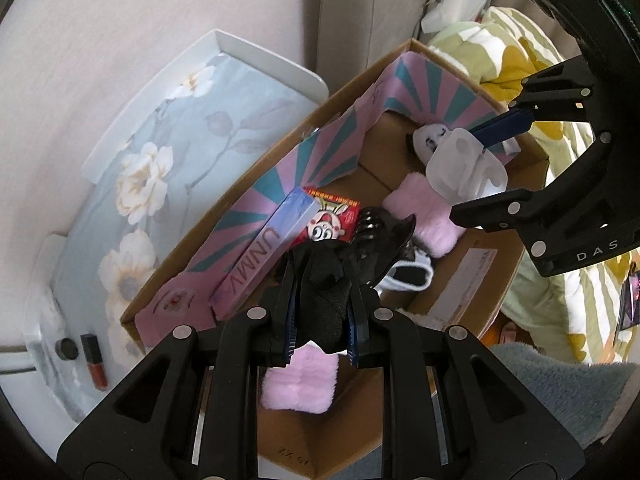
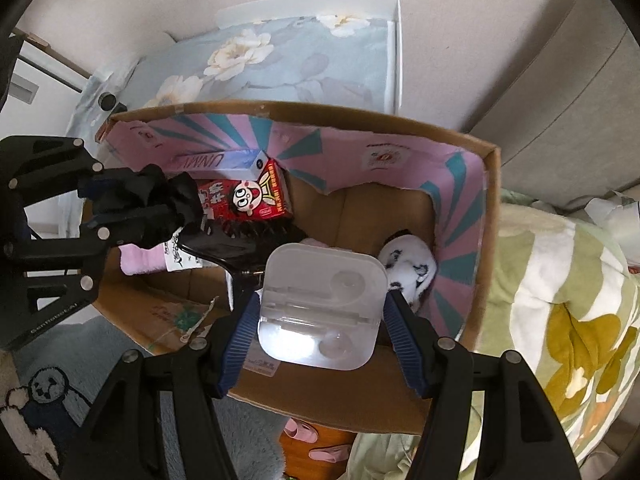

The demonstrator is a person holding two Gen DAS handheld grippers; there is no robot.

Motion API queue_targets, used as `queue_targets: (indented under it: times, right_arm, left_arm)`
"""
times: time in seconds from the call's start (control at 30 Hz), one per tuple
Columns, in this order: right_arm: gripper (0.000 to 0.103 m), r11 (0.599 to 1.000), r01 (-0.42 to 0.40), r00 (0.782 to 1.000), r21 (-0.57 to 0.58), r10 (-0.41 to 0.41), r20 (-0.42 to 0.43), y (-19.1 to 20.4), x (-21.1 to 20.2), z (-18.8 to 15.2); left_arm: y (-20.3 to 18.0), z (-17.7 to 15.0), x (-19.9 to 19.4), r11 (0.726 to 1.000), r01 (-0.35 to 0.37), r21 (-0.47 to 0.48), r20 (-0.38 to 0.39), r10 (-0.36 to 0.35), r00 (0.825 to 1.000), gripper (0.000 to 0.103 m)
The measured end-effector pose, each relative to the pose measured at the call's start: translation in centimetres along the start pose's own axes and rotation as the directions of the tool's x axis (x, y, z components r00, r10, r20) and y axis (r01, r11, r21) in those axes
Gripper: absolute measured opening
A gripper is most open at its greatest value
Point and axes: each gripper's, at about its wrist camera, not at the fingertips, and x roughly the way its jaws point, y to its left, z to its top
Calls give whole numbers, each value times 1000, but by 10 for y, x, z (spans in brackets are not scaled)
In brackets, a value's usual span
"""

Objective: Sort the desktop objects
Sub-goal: 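Carry the scrunchie and earphone case into the cardboard box and release, then lift both open tools from the box back over the floral tray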

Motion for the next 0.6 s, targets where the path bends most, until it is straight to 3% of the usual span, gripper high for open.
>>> queue_targets:
  times: [0.1,0.17,0.2,0.23,0.27,0.33,0.47,0.6]
  right_arm:
    - [60,1000,-4,1000,-2,4,-13,2,3,0]
    - [61,1000,-9,999,-2,9,-33,3,5,3]
    - [65,1000,-10,999,-2,10,-36,4,6,3]
    - [81,1000,-7,999,-5,7,-42,4,6,4]
    - [89,1000,9,999,-4,-9,-52,4,7,4]
    - [102,1000,22,999,-10,-22,-48,4,6,3]
    - [102,998,-48,998,28,49,-51,2,2,-1]
    - [102,999,-26,999,37,26,-21,4,-8,-1]
  left_arm:
    - [3,-2,1,1000,6,0,-17,-6,1000,17]
    - [6,-2,4,1000,15,-11,-46,-15,999,23]
    - [7,-3,4,1000,10,-15,-53,-11,999,41]
    - [8,-4,3,1000,-4,-18,-55,3,998,84]
    - [9,-5,1,1000,-18,-19,-44,18,999,103]
    - [12,-8,-8,1000,-7,-20,5,7,1000,103]
    - [20,-11,-22,998,33,-44,47,-31,998,103]
    - [30,-14,-32,997,34,-63,78,-29,997,103]
